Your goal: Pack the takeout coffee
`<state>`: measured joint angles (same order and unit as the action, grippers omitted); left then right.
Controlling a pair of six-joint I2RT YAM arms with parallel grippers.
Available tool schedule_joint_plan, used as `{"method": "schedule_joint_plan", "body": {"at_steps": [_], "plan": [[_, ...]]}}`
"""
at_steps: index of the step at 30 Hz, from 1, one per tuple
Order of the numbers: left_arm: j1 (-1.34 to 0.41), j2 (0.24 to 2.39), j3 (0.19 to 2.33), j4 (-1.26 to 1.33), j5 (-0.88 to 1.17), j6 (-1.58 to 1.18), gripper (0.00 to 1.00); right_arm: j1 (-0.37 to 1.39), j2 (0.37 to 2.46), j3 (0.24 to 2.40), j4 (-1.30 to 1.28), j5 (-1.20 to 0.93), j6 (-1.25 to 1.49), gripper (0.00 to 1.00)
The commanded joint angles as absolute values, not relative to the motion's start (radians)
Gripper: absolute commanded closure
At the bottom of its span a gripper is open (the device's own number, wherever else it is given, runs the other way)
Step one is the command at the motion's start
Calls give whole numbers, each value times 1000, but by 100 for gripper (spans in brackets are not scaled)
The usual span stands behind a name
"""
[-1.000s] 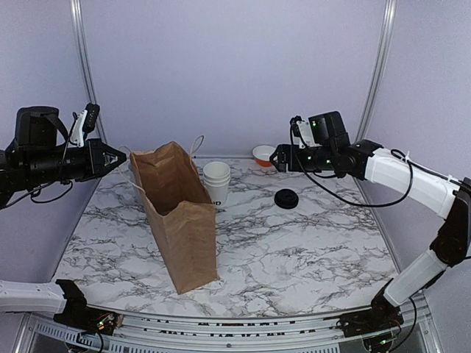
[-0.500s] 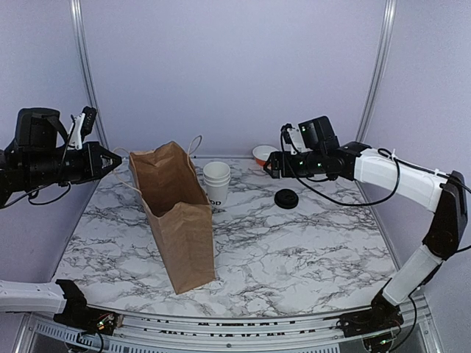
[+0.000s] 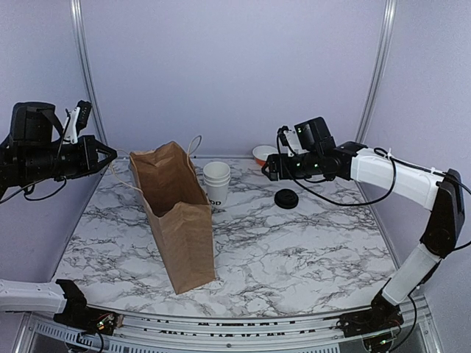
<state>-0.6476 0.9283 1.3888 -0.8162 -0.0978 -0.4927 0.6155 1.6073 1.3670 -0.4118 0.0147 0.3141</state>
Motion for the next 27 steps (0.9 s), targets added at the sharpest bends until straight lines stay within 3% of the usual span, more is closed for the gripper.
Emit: {"method": "schedule_joint_plan", "body": {"at_steps": [1, 19, 27], "plan": [[-643, 933, 1414, -836, -93, -489, 94, 625, 1610, 1417, -422, 42, 302, 16], [-641, 935, 1414, -834, -70, -493, 90, 669, 1634, 1460, -445, 66, 279, 16], [-641, 939, 1416, -822, -54, -496, 88, 773, 1573, 1540, -489, 99, 278, 17]]}}
